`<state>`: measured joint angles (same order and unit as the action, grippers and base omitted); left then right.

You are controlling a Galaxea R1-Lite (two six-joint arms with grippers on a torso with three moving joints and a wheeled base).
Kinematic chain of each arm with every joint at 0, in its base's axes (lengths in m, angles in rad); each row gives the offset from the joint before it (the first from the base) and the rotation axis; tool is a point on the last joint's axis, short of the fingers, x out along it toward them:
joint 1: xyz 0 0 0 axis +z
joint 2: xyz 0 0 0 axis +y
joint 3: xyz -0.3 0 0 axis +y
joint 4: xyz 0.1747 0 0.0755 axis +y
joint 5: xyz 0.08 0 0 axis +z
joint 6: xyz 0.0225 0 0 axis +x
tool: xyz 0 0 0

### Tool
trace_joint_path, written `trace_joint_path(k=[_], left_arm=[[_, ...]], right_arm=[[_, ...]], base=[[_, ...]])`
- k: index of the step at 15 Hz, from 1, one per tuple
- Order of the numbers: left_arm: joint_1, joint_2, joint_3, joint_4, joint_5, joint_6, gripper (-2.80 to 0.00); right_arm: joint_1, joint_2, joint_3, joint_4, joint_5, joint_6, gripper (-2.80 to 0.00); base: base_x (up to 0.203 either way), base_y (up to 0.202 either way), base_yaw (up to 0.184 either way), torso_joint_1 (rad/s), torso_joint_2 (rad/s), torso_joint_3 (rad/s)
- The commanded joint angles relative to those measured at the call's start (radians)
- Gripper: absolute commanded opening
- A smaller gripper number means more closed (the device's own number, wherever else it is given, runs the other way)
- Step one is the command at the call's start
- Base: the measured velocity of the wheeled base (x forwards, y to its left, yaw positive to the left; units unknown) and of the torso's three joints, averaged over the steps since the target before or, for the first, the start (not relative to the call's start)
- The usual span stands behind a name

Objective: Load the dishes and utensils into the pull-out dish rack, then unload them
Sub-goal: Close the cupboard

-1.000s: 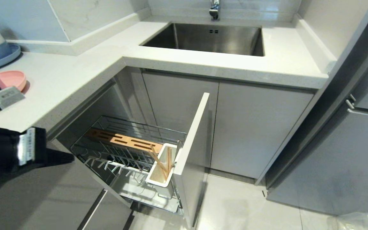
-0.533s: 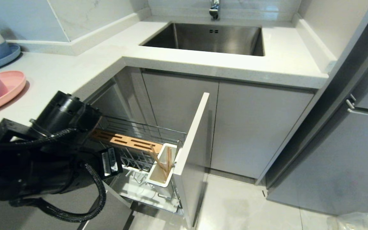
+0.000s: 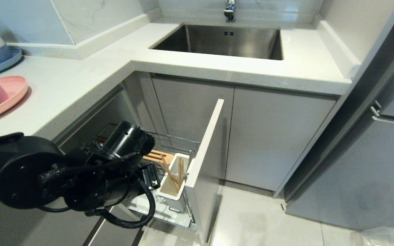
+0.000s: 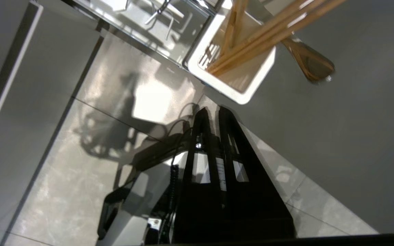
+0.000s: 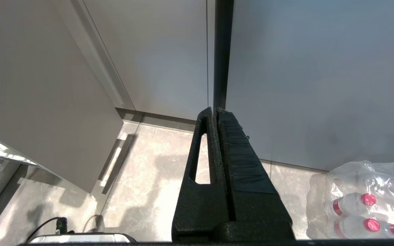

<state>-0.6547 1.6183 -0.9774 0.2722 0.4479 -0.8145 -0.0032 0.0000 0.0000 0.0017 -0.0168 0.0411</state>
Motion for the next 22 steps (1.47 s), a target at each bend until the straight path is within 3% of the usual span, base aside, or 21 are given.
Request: trace_joint_path(k=[1, 9, 22], left_arm=[[0.009, 0.039, 0.0, -0.011, 0.005, -0.004, 0.0], [0.09, 0.139, -0.008, -0.181, 0.008, 0.003, 0.0], [0.132, 0.325, -0.04, -0.403, 0.045, 0.021, 0.0]], right_arm=[[0.0, 0.0, 0.002, 0.0, 0.0, 0.0, -2.8], [0.0, 0.0, 0.002, 0.0, 0.0, 0.0, -2.8], [0.0, 0.0, 0.002, 0.0, 0.0, 0.0, -2.8]], base=[[0.0, 0.0, 0.0, 0.0, 0.0, 0.0], [0.0, 0.0, 0.0, 0.0, 0.0, 0.0], [0.0, 0.0, 0.0, 0.0, 0.0, 0.0]])
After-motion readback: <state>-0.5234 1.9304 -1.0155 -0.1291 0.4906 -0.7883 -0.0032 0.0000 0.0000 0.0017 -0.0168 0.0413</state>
